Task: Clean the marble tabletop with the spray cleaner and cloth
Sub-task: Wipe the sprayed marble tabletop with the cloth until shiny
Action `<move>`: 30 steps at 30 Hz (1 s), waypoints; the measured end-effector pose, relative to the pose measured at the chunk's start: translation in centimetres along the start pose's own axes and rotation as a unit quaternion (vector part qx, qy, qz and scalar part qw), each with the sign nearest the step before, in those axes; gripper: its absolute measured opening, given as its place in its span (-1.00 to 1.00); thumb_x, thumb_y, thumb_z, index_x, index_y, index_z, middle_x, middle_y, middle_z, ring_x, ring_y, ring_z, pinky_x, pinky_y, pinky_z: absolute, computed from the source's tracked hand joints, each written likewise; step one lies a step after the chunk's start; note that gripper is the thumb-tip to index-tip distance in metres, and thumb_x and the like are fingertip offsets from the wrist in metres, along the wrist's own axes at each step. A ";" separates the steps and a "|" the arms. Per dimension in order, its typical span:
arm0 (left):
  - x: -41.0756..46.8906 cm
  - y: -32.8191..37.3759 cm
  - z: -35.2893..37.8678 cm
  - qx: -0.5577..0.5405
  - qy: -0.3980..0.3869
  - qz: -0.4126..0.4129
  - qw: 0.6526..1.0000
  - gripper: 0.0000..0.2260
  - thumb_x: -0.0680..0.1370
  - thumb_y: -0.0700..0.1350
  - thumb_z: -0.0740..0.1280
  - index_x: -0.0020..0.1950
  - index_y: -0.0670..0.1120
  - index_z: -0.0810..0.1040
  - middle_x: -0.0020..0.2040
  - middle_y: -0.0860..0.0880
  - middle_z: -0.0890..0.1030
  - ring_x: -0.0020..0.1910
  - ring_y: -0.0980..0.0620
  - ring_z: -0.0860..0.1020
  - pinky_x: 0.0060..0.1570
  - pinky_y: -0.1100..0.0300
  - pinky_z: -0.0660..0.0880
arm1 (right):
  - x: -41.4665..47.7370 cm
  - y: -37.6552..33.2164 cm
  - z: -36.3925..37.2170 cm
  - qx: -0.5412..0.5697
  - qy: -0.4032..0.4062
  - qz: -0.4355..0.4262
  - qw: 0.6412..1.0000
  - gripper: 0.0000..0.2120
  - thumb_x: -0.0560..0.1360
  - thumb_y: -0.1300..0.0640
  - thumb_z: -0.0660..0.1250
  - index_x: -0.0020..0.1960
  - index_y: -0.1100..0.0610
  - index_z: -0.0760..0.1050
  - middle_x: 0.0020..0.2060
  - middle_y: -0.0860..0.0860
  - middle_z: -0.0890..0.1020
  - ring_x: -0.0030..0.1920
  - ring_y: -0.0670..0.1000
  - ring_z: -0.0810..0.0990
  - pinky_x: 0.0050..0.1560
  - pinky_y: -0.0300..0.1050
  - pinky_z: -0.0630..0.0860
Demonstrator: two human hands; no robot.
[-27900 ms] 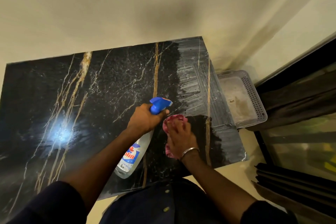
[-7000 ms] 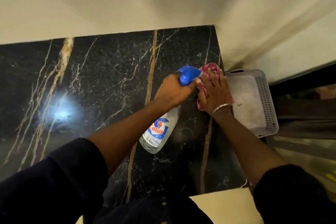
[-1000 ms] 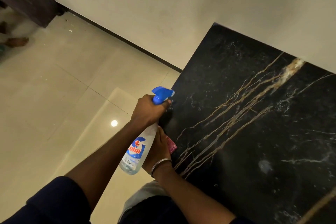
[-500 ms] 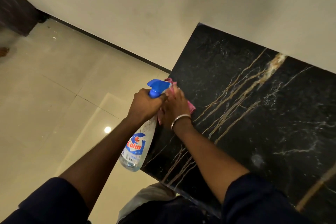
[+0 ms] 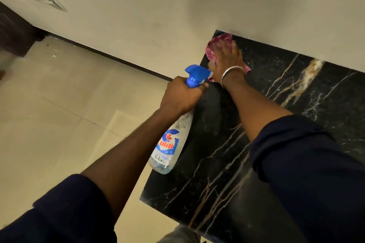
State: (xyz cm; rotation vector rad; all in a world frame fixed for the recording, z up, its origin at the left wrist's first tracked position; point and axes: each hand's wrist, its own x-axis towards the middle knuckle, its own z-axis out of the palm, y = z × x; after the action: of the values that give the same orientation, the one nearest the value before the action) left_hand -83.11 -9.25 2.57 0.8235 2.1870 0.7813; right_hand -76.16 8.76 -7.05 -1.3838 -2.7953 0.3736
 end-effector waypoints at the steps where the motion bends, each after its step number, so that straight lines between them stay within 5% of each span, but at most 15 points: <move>1: 0.3 -0.1 -0.1 0.003 -0.003 0.000 1.000 -0.76 0.51 0.10 0.37 -0.05 -0.06 0.48 -0.22 -0.02 0.56 -0.29 0.10 0.51 -0.28 0.27 0.42 | 1.1 0.5 -0.2 -0.003 0.000 0.006 1.000 -0.39 0.56 -0.06 0.17 0.56 0.03 0.11 0.57 0.07 0.10 0.55 0.25 -0.02 0.51 0.21 0.00; 8: -0.2 -2.3 -0.8 0.007 -0.004 -0.015 1.000 -0.73 0.52 0.09 0.36 0.02 -0.10 0.49 -0.24 0.01 0.52 -0.29 0.10 0.49 -0.31 0.29 0.37 | 0.7 -0.1 0.2 -0.022 0.002 0.045 0.999 -0.39 0.58 -0.06 0.12 0.57 0.06 0.06 0.57 0.11 0.09 0.55 0.27 -0.03 0.52 0.20 -0.01; 18: -4.4 -2.4 -1.5 -0.025 0.026 -0.033 0.999 -0.75 0.50 0.07 0.38 -0.11 -0.12 0.54 -0.35 0.02 0.53 -0.39 0.13 0.48 -0.35 0.30 0.34 | -19.1 -10.8 3.9 0.034 -0.027 0.070 0.997 -0.36 0.58 -0.09 0.08 0.56 0.13 -0.01 0.56 0.18 0.05 0.54 0.31 -0.03 0.50 0.24 0.02; 22: -5.8 -2.7 -1.0 0.005 0.019 -0.026 0.999 -0.73 0.53 0.07 0.36 -0.09 -0.14 0.54 -0.30 -0.04 0.55 -0.38 0.11 0.47 -0.34 0.32 0.35 | -26.2 -14.2 5.5 0.036 -0.090 0.068 0.993 -0.11 0.52 -0.17 0.24 0.57 0.14 -0.23 0.57 0.18 -0.09 0.55 0.30 -0.13 0.51 0.24 0.01; 30: -7.8 -4.3 0.4 0.047 -0.020 -0.024 0.998 -0.69 0.53 0.08 0.35 0.04 -0.17 0.56 -0.17 -0.12 0.60 -0.34 0.08 0.50 -0.34 0.32 0.35 | -33.8 -17.5 6.3 0.084 -0.056 0.077 0.992 0.14 0.16 -0.36 0.47 0.51 0.13 0.06 0.45 0.18 0.19 0.45 0.20 0.29 0.39 0.16 0.35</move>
State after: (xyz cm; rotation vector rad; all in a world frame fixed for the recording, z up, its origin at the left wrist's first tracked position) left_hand -79.70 -17.48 2.21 0.8235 2.2132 0.6366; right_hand -69.86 -29.31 -5.92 -1.5897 -2.6730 0.6916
